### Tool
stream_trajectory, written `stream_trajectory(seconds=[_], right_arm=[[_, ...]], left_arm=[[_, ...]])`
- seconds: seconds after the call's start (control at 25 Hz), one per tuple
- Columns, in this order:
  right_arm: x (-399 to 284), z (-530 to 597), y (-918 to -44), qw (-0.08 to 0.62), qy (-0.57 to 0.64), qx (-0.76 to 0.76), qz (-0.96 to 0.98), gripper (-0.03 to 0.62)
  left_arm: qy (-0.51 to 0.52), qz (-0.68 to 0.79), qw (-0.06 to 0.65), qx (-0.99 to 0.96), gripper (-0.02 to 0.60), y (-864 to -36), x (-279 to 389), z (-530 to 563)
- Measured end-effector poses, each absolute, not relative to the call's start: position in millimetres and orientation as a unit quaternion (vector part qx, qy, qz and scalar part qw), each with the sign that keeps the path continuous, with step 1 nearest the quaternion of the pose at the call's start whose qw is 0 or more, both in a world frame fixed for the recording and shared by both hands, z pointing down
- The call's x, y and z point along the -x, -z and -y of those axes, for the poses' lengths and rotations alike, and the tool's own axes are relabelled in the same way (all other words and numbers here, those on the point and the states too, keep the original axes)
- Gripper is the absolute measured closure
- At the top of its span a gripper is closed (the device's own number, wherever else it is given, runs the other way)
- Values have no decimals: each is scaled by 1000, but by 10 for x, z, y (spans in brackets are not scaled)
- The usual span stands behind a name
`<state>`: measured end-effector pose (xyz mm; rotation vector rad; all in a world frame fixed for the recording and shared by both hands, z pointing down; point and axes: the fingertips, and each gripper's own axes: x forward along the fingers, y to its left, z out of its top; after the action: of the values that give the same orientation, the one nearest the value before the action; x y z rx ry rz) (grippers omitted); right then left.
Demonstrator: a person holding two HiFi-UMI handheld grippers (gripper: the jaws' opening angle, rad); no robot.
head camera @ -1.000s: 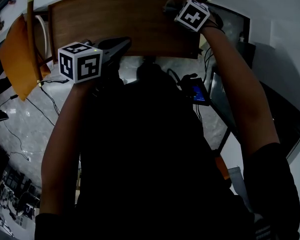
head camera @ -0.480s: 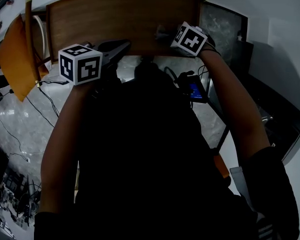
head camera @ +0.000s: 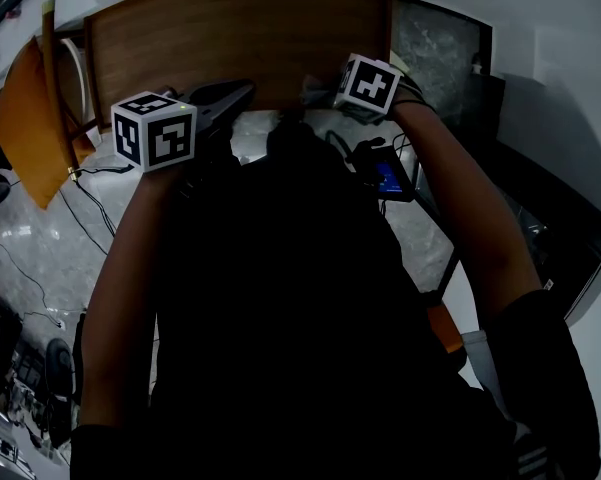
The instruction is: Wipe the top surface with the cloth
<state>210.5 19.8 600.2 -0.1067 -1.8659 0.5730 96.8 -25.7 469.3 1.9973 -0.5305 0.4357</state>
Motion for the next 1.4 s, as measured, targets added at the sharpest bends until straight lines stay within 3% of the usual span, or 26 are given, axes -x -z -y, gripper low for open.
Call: stream_trajectory(seconds=[0.2, 0.76, 1.4], right_arm=[[-2089, -60, -6009, 553, -239, 66, 796, 559], [-2535, 1963, -5810, 549, -99, -176, 811, 559], [-2574, 2222, -5913, 621, -1, -178, 763, 559]], left_arm=[[-181, 221, 495, -821, 569, -4717, -959, 262], [-183, 231, 507, -810, 569, -4831, -874, 327], [-191, 239, 505, -807, 569, -4869, -853, 318]])
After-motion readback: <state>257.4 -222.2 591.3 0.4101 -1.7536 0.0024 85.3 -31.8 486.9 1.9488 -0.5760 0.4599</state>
